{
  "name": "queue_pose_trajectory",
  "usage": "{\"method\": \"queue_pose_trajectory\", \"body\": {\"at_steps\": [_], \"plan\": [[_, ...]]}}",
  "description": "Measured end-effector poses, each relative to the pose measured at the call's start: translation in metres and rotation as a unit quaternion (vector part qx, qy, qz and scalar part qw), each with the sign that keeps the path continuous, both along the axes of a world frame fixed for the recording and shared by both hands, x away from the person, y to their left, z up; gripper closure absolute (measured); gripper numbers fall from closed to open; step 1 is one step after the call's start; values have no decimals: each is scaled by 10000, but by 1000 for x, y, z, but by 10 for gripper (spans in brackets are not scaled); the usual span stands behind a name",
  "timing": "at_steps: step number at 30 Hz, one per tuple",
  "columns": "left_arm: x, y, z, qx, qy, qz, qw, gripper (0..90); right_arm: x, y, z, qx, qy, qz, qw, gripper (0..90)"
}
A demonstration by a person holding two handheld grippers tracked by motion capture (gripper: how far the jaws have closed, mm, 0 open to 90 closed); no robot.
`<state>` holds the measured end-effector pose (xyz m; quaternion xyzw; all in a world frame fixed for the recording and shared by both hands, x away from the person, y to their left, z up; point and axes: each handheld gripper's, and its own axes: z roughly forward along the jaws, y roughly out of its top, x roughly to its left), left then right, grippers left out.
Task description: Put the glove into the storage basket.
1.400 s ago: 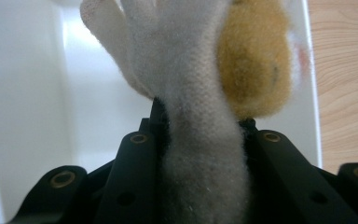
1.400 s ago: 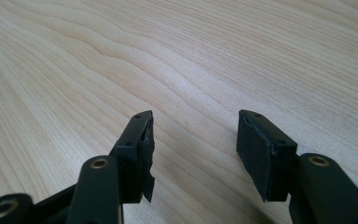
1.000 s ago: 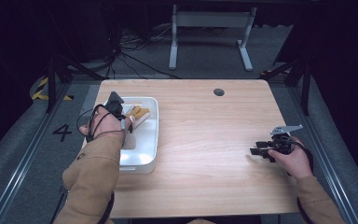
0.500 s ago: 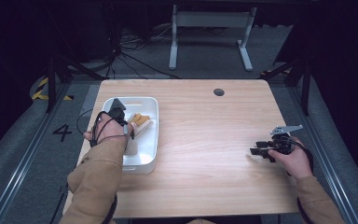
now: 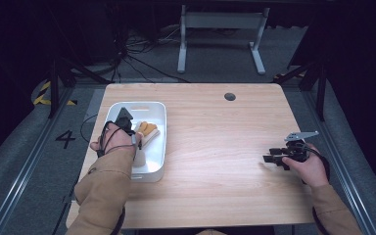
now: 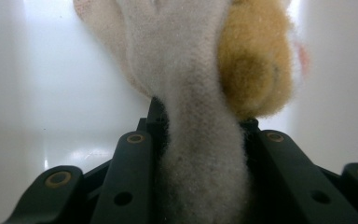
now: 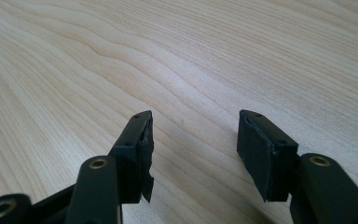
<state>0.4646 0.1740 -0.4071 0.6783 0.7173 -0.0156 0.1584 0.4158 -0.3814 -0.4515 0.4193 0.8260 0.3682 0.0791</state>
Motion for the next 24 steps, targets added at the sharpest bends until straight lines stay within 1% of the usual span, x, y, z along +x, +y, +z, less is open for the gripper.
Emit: {"method": "queue_pose_trajectory", "body": {"at_steps": [2, 4, 5, 7, 8, 10, 12, 14, 18, 20, 22, 24], "plan": [[1, -2, -3, -23, 21, 45, 10000, 679, 0, 0, 0, 5, -3, -8, 10000, 466], [1, -3, -6, 7, 89, 4, 10000, 655, 0, -1, 0, -2, -7, -17, 10000, 467], [1, -4, -8, 27, 86, -9, 10000, 634, 0, -1, 0, 4, -10, -38, 10000, 466], [1, -6, -10, 48, -33, 10, 10000, 562, 0, -2, 0, 10, -12, -33, 10000, 466], [1, -7, -11, 27, -92, 72, 9999, 510, 0, -2, 0, 16, -18, -37, 10000, 466], [1, -9, -13, 6, -162, 89, 9998, 412, 0, -2, 0, 17, -26, -47, 10000, 465], [-1, -11, -13, 15, -244, 92, 9997, 359, 0, -2, 0, 17, -32, -49, 10000, 464], [-2, -11, -12, 33, -249, 69, 9997, 308, 0, -2, 0, 26, -20, -47, 10000, 462], [-2, -12, -13, 128, -283, -60, 9995, 250, 0, -2, -1, 25, -26, -48, 10000, 458], [-2, -12, -13, 150, -295, -95, 9994, 253, 0, -2, 0, 29, -27, -43, 10000, 457], [-2, -13, -15, 153, -322, -73, 9993, 249, 0, -2, 0, 32, -31, -44, 10000, 456], [-2, -13, -14, 170, -304, -74, 9994, 246, 0, -2, -1, 35, -30, -40, 10000, 455]]}}
